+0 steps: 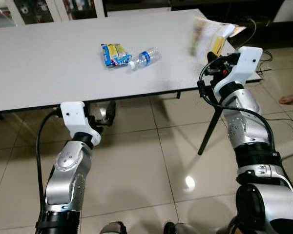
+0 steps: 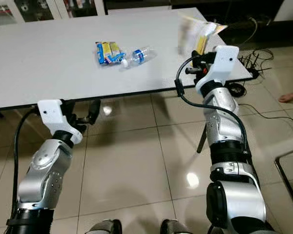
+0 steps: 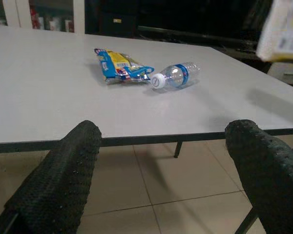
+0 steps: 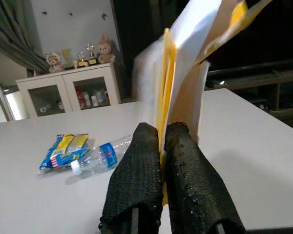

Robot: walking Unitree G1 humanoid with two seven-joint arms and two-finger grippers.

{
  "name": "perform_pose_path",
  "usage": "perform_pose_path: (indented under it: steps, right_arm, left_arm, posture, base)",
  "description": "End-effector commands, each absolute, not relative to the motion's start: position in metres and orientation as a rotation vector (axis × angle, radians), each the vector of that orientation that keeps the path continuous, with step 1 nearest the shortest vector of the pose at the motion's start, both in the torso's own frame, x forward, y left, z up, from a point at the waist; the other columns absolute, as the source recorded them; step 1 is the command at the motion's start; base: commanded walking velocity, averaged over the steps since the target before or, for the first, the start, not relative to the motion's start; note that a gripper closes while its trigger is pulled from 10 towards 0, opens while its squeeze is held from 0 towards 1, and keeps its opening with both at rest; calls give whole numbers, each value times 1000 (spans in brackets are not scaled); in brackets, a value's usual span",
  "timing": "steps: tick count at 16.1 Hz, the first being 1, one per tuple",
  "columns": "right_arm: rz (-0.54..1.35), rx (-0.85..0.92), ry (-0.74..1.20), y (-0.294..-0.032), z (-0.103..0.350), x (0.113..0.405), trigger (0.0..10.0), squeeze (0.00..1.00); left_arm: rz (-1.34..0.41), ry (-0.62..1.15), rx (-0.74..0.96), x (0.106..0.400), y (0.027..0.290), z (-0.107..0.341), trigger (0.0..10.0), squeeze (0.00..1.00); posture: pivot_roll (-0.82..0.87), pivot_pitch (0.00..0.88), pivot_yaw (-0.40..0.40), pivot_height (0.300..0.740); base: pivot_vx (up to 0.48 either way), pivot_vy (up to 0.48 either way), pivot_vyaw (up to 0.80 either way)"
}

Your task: Picking trash to rubbish bin

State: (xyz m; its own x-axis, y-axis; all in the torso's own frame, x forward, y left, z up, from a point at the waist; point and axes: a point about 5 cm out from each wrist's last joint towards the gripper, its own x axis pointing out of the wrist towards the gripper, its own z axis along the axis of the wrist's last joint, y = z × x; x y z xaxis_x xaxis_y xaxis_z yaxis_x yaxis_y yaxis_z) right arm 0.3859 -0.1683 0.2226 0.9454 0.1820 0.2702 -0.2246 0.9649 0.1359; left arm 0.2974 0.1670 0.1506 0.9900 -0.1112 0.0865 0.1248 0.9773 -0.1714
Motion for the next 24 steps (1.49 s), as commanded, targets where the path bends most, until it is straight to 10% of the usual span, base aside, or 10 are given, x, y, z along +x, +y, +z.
perform_pose_path:
  steps: [1,24]
  right_arm:
    - [224,172,-271,-164,227,387,10000,0]
    - [216,171,-291,-162,229,386,10000,0]
  left_arm:
    - [-113,-83,-175,298,172,152,10000,0]
    - [-114,-66,-156,296,175,148,10000,0]
  posture:
    - [-40,109,52,740]
    - [-36,117,58,740]
  base:
    - [337,0,0]
    - [350,10,0]
